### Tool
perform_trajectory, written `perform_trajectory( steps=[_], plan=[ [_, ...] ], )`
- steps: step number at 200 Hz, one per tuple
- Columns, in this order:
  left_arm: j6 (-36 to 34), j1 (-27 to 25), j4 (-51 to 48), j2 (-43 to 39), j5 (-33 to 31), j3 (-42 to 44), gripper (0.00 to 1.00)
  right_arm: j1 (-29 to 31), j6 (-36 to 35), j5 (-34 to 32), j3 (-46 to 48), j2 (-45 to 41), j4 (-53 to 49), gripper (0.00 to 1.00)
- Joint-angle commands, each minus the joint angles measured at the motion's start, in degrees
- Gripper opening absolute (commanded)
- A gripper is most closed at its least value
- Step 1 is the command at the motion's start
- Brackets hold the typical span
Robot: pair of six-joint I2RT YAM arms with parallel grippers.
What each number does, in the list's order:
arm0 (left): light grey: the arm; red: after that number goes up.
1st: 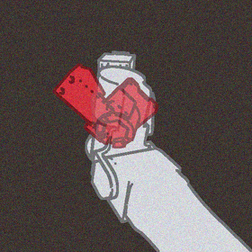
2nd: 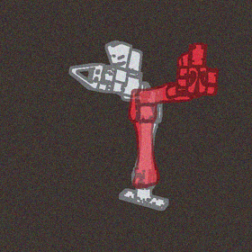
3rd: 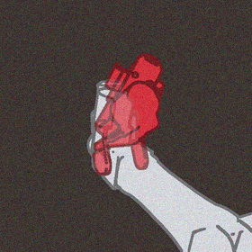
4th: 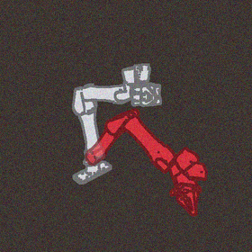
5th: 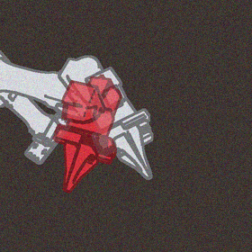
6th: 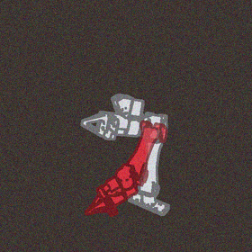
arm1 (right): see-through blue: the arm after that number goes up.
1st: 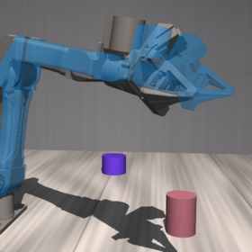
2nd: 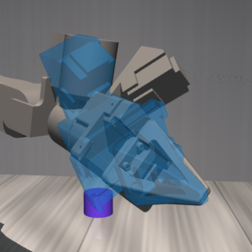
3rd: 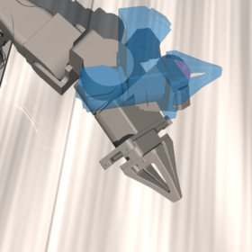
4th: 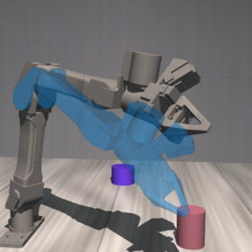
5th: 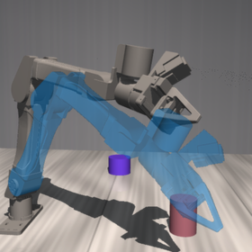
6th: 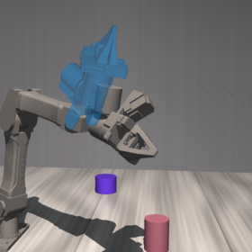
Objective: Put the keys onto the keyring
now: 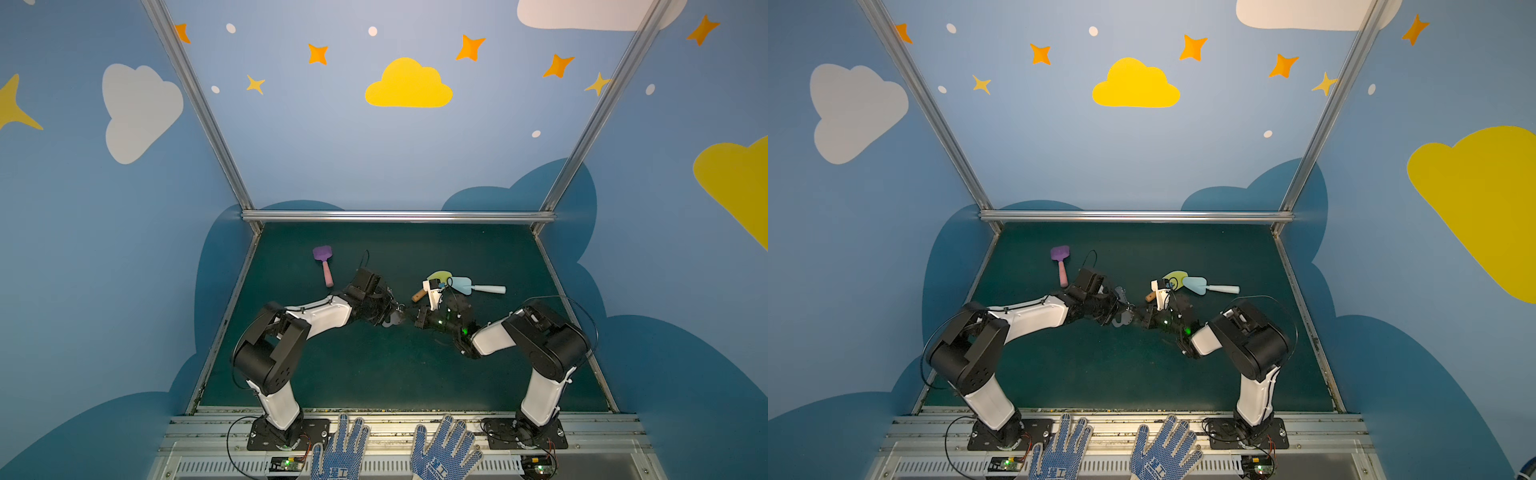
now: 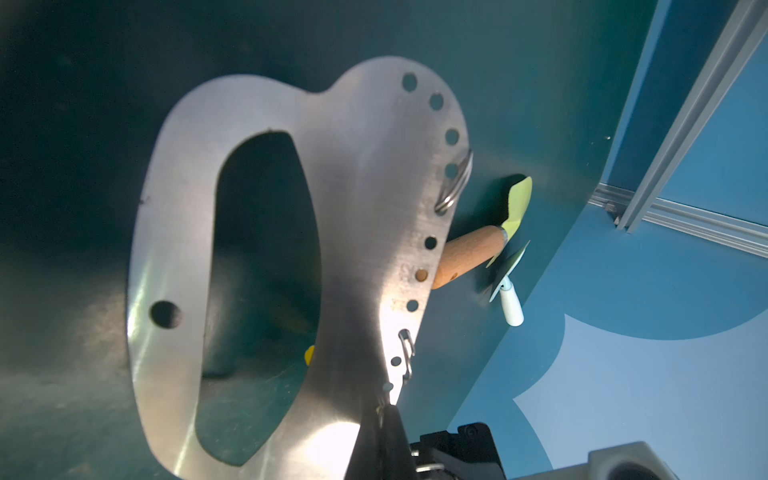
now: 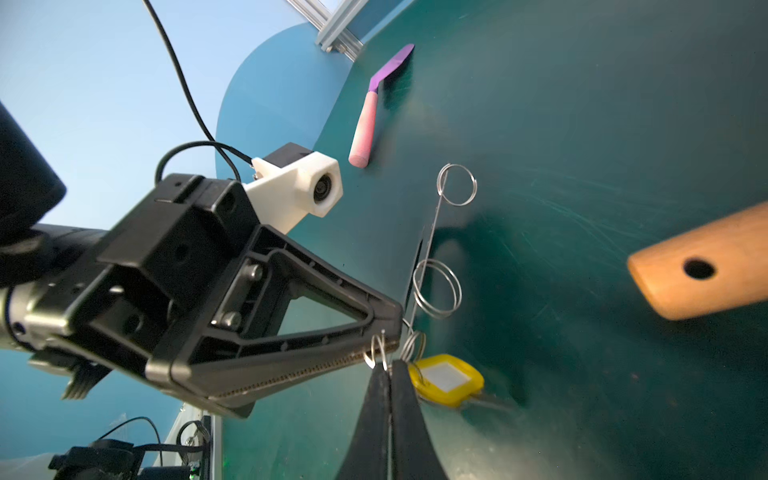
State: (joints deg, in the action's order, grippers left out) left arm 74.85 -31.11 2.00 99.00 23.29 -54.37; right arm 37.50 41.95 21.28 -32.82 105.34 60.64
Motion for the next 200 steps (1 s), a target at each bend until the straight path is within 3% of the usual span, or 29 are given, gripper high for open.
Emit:
perform_trajectory(
  steps=[1,26,52,117,147,200],
  plan=[
    [0.0,-1.6,-3.0,-1.7,3.7,0.2,0.04,-0.3,0.2,-4.3,-0.8,-2.1,6.9,0.00],
    [-0.1,-1.6,-3.0,-2.5,3.4,0.5,0.04,-0.3,0.2,-4.8,-0.3,-2.3,7.6,0.00],
    [0.1,-1.5,-2.9,-3.7,3.1,1.1,0.16,-0.3,-0.2,-5.2,0.4,-2.3,9.0,0.00],
    [-2.6,-0.4,-7.5,-8.8,0.5,1.7,0.08,-0.1,-2.9,-4.8,0.7,-5.0,6.5,0.00],
    [-4.8,0.6,-11.3,-12.5,-2.6,1.6,0.24,-0.1,-3.4,-3.8,1.4,-6.0,6.5,0.00],
    [-10.9,1.5,-11.3,-14.1,-2.0,-1.0,0.26,0.0,-3.0,-0.6,1.7,-6.2,7.7,0.00]
  ],
)
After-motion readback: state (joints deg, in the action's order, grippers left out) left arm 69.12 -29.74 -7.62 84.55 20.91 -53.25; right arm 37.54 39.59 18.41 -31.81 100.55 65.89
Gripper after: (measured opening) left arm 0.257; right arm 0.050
